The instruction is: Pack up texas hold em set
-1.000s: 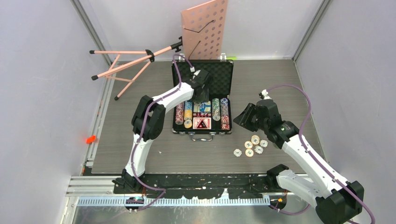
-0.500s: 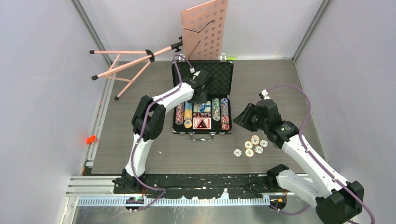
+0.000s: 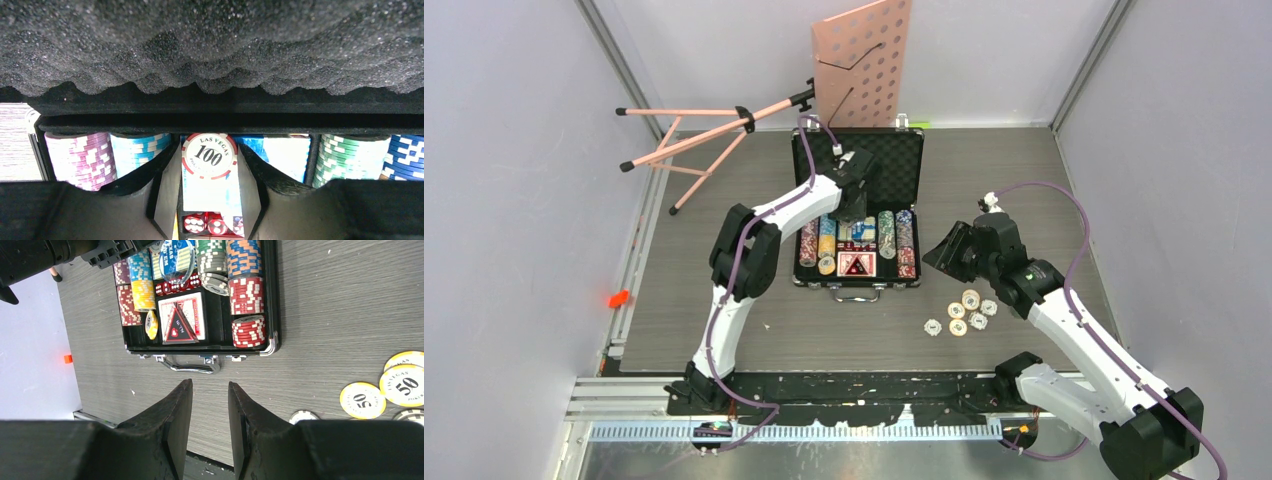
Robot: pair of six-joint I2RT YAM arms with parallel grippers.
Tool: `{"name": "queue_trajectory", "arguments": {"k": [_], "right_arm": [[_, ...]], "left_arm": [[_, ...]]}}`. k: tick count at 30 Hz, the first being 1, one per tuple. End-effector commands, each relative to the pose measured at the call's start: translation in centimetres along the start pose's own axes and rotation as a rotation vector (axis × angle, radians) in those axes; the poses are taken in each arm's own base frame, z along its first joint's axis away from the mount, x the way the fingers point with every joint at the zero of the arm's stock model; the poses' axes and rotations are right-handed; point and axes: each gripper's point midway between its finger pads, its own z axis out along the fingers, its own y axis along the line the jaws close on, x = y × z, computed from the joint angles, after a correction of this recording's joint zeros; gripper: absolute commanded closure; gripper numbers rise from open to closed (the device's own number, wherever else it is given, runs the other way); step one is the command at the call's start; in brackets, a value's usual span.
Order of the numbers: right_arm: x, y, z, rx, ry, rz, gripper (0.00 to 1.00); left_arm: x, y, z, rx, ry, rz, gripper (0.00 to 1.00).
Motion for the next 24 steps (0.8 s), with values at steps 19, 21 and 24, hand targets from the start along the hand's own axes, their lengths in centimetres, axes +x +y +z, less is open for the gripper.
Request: {"name": "queue_trajectory", "arguments": {"k": [19, 21, 24], "right_arm": [[-2.7, 1.8, -1.6, 0.015, -0.020, -0.114, 0.62], [-2.9, 2.2, -1.7, 0.014, -0.002, -0.141, 0.62], [-3.0, 2.7, -1.8, -0.001, 0.019, -0.167, 0.62]], "left_arm": [[-3.9, -2.1, -8.5, 0.289, -0.167, 0.051, 0.65], [-3.6, -2.3, -9.3, 0.331, -0.169, 0.070, 0.66], [-2.7, -3.0, -10.9, 0.430, -0.187, 0.112, 0.68]]}}
